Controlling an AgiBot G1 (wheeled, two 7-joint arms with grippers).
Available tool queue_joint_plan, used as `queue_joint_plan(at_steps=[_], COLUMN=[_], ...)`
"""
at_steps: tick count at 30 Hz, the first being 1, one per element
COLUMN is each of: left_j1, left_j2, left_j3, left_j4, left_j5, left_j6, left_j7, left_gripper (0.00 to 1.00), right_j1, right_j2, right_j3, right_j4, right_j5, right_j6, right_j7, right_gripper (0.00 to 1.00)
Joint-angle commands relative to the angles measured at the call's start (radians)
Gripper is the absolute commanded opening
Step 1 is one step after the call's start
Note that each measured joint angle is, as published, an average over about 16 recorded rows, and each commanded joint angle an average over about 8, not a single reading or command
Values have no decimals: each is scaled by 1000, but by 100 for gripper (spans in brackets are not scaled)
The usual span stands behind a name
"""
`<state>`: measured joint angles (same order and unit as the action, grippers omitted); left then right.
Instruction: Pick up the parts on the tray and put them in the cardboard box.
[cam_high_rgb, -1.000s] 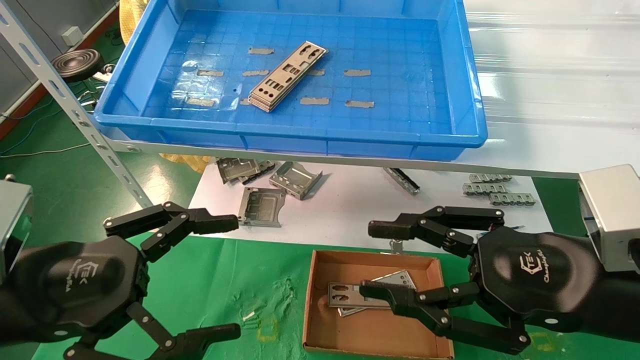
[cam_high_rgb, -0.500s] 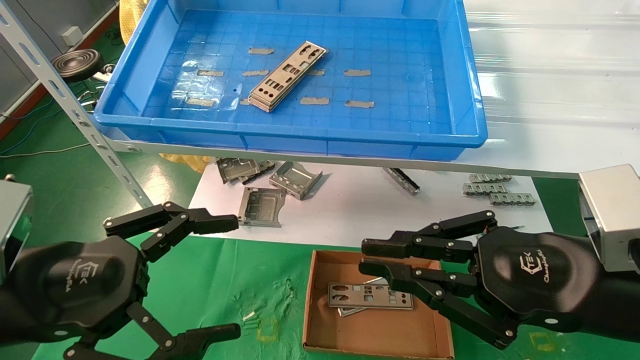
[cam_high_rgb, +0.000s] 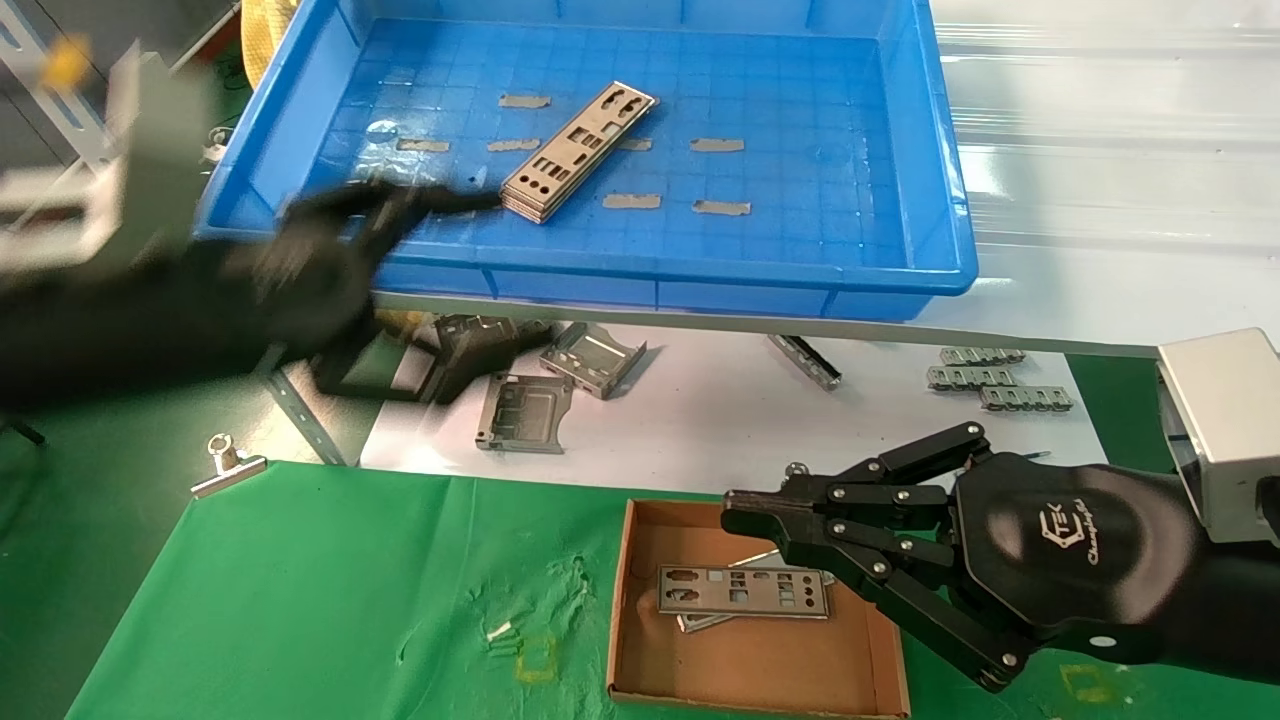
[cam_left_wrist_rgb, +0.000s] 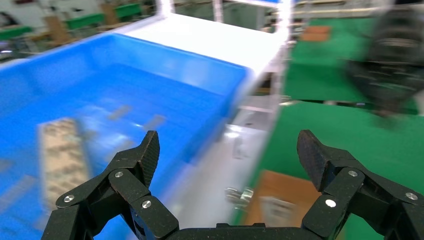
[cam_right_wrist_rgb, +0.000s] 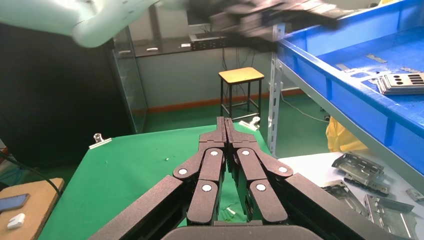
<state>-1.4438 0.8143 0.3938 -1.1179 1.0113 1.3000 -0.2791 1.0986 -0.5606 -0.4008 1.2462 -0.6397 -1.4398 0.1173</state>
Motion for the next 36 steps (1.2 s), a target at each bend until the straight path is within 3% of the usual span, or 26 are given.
queue_joint_plan(at_steps=[1,11,22,23,30,31,35,36], left_j1=[-84,-369,-534,-542,-568,-568,-566,-565], left_j2=[55,297,477,487,530,532,537,538], left_j3=[34,137,210,214,229,230,236,238], left_j4=[41,501,881,904,996,1001,1005,1004], left_j5=[71,240,368,375,393,392,393,393], left_j6=[-38,-65,-177,-185,-227,-231,-247,-253], left_j7=[-21,74,144,146,145,145,145,145], left_gripper=[100,100,100,100,100,100,99,95], right_j1=[0,0,0,0,0,0,0,0], right_j2=[0,0,0,0,0,0,0,0], right_j3=[0,0,0,0,0,0,0,0], right_j4=[0,0,0,0,0,0,0,0], right_j5=[0,0,0,0,0,0,0,0], right_j6=[0,0,0,0,0,0,0,0], right_j7=[0,0,0,0,0,0,0,0], right_gripper=[0,0,0,8,95,100,100,100])
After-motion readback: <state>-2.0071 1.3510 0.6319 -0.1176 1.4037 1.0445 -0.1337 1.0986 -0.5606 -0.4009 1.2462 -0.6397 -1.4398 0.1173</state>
